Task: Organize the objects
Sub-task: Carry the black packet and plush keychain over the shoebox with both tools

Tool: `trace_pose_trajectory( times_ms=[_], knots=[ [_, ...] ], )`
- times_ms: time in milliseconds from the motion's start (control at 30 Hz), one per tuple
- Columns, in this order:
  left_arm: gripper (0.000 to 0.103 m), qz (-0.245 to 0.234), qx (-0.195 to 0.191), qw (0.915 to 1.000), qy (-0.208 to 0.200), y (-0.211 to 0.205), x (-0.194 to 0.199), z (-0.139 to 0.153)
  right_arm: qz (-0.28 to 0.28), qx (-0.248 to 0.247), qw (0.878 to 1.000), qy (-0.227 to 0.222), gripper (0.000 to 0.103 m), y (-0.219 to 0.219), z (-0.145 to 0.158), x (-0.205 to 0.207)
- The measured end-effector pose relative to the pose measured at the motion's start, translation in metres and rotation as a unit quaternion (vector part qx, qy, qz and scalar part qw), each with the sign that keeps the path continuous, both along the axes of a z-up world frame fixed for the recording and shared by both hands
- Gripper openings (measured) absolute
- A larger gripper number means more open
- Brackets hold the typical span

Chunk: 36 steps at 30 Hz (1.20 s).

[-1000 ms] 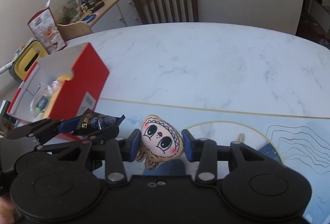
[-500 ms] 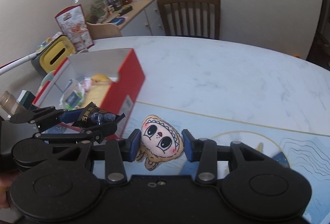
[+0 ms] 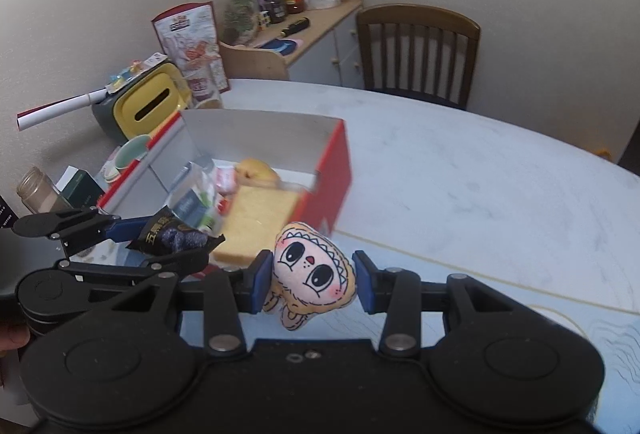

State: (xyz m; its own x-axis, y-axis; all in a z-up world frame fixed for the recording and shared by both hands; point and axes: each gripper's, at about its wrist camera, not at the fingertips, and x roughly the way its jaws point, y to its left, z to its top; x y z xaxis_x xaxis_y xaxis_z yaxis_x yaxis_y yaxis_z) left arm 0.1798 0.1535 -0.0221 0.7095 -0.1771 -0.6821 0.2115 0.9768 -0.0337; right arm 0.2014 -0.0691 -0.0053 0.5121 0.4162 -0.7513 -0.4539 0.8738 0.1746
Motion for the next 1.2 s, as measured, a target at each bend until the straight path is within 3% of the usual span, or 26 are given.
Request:
trace_pose_trajectory(
  times_ms=[333,667,933,1200],
  knots=[
    [0.056,0.008,0.044,0.999,0.003,0.046,0.03,-0.009,0.017,-0.011,1.0,-0.004,0.042,0.059,-0.006,0.03],
    [0.056,0.005,0.049,0.9973,0.054,0.06,0.073,-0.038,0.014,-0.042,0.999,0.008,0.042,0.097,-0.033,0.066],
    [0.056,-0.021,0.087,0.993,0.078,0.048,0.1,-0.051,0.019,-0.057,0.998,0.022,0.043,0.117,-0.054,0.082],
    [0.057,-0.022,0.078,0.9876,0.134,0.053,0.121,-0.067,0.024,-0.069,0.997,0.038,0.044,0.122,-0.068,0.088]
  ],
)
